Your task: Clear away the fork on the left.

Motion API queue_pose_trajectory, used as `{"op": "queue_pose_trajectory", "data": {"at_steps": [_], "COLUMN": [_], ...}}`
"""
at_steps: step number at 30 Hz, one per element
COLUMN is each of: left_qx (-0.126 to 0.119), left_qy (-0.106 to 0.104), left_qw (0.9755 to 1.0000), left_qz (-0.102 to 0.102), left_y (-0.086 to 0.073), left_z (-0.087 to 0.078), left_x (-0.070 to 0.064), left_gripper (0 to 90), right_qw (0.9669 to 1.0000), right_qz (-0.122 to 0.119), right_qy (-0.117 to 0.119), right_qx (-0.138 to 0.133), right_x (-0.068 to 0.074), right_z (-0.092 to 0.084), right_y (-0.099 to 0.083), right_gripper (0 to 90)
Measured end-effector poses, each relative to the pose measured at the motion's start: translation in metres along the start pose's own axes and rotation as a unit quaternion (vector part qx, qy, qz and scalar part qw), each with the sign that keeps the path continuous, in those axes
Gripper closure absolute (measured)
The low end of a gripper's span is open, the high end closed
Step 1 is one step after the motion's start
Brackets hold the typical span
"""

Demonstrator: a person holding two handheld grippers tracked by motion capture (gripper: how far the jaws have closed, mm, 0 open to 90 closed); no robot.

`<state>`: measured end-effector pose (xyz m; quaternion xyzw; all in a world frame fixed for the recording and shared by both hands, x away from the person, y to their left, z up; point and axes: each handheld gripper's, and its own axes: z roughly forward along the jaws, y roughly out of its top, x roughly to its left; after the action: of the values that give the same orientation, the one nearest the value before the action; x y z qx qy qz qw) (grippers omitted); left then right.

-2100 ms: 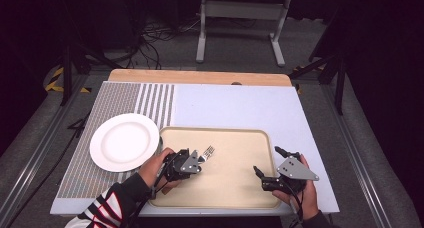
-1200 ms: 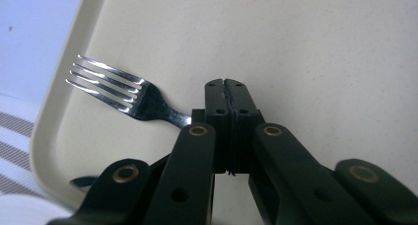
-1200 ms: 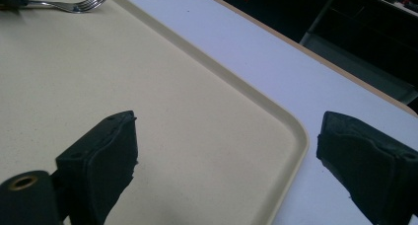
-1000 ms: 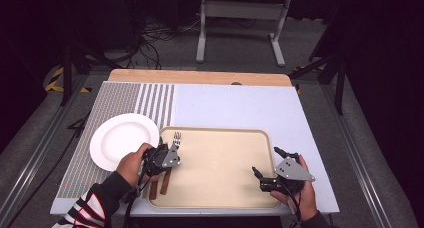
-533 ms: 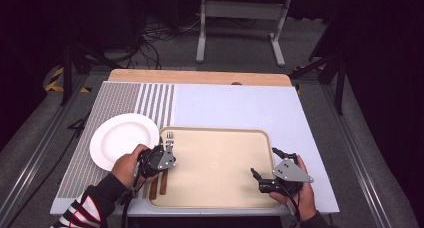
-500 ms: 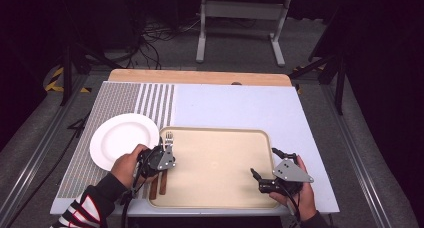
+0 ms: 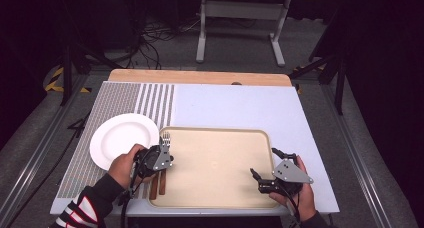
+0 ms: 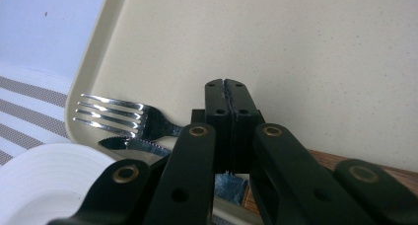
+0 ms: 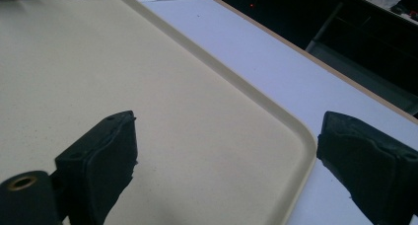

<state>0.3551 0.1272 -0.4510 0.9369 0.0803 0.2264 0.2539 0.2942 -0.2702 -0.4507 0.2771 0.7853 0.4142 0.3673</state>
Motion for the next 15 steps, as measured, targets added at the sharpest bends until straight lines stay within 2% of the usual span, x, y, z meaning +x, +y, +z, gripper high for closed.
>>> {"op": "queue_pose_trajectory", "data": {"at_steps": [7, 15], "left_qx": [-0.021, -0.061], "left_qy": [0.012, 0.031], "left_qw": [0.9997, 0.9973], "left_qz": [-0.009, -0.023], "left_y": [-0.002, -0.011], "left_z": [-0.011, -0.03], "left_x": [0.0, -0.001], "left_gripper": [89.7, 87.6], "right_qw": [1.0, 1.0], "right_qz": [0.003, -0.002], "right_qy": [-0.001, -0.001], "right_qx": [-0.004, -0.004], "right_x": [0.0, 0.001], "right_z": [-0.001, -0.001], "right_y": [0.0, 0.001], "right_gripper": [9.3, 9.3]}}
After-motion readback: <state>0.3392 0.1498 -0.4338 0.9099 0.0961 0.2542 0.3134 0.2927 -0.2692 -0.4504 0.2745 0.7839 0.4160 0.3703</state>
